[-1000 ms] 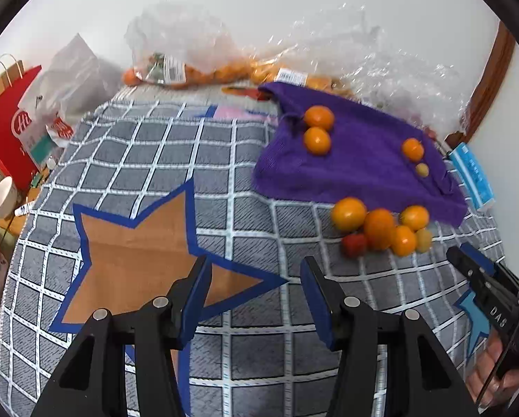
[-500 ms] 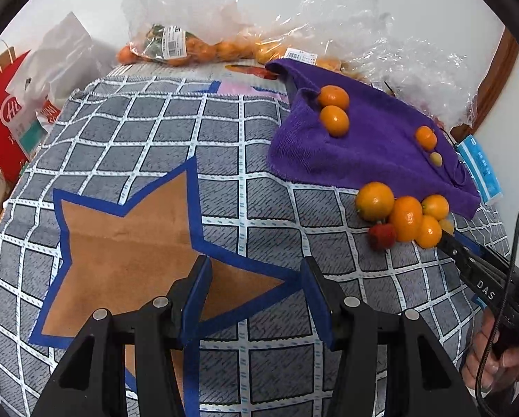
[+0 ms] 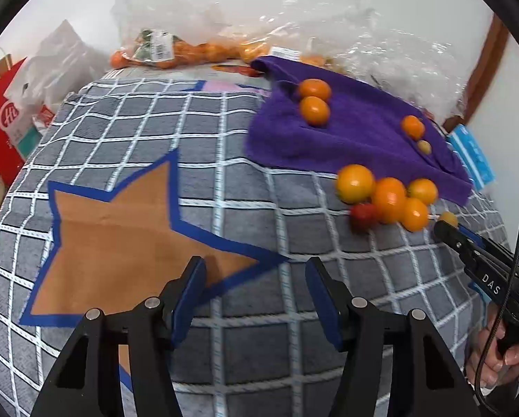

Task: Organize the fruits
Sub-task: 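Close the right gripper on the pale yellow pear while the left grasps the red fruit, then carry the pear in the right gripper and red fruit in the left over the towel, then lower the pear and red fruit onto the towel and open both grippers, then move the right tool to the large orange while the left returns to the fruit row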

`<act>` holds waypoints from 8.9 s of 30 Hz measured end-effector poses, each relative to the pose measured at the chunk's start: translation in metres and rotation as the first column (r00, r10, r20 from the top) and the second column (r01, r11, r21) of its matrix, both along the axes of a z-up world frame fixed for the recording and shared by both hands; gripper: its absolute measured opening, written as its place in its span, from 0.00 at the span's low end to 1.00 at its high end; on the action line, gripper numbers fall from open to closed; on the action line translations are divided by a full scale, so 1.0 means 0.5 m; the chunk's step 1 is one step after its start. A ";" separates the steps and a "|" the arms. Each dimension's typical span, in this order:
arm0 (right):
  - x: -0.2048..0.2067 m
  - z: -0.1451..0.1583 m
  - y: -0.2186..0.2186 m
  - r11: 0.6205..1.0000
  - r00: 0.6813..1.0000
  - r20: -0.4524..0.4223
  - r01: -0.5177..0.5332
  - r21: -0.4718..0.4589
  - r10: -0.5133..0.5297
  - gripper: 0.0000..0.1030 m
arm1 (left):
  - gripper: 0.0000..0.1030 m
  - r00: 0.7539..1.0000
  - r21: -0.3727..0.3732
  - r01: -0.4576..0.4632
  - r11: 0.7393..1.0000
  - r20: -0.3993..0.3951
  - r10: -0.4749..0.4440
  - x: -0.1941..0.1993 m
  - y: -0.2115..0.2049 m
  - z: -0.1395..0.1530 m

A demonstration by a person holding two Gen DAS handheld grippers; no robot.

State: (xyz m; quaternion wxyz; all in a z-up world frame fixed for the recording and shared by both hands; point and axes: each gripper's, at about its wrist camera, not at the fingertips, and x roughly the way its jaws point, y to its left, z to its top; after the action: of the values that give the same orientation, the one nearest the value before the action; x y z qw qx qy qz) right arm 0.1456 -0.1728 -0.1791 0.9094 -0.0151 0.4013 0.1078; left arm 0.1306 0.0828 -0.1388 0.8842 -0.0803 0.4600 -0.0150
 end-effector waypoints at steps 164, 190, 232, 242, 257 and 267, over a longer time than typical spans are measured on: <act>0.007 0.238 -0.146 0.983 0.974 0.136 0.181 0.022 -0.182 0.26 | 0.24 0.990 -0.052 0.071 0.996 0.122 -0.064 0.105 -0.061 0.226; 0.206 0.115 -0.111 0.987 0.987 0.019 0.161 -0.032 -0.160 0.26 | 0.24 0.998 -0.057 0.041 0.998 -0.046 -0.043 0.288 -0.047 0.087; 0.254 0.023 -0.100 0.983 0.984 -0.095 0.142 -0.119 -0.154 0.27 | 0.24 0.985 -0.036 0.124 0.992 -0.120 -0.127 0.316 -0.087 0.010; 0.209 0.077 -0.090 0.986 0.989 -0.037 0.141 -0.094 -0.145 0.45 | 0.38 0.985 -0.093 0.118 0.989 -0.116 -0.129 0.291 -0.077 0.037; 0.097 0.151 -0.060 0.992 0.991 0.052 0.121 -0.023 -0.119 0.49 | 0.42 0.999 -0.052 0.051 0.997 -0.014 -0.052 0.176 -0.030 0.110; 0.069 0.107 -0.018 0.998 0.998 -0.019 0.055 -0.009 -0.055 0.49 | 0.42 1.000 -0.061 0.010 0.998 -0.021 -0.012 0.123 0.018 0.094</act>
State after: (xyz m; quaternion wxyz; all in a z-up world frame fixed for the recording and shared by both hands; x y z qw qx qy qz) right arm 0.1800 -0.1820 -0.1255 0.9080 -0.0067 0.4109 0.0811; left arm 0.1923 0.0919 -0.0918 0.8761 -0.1048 0.4694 -0.0330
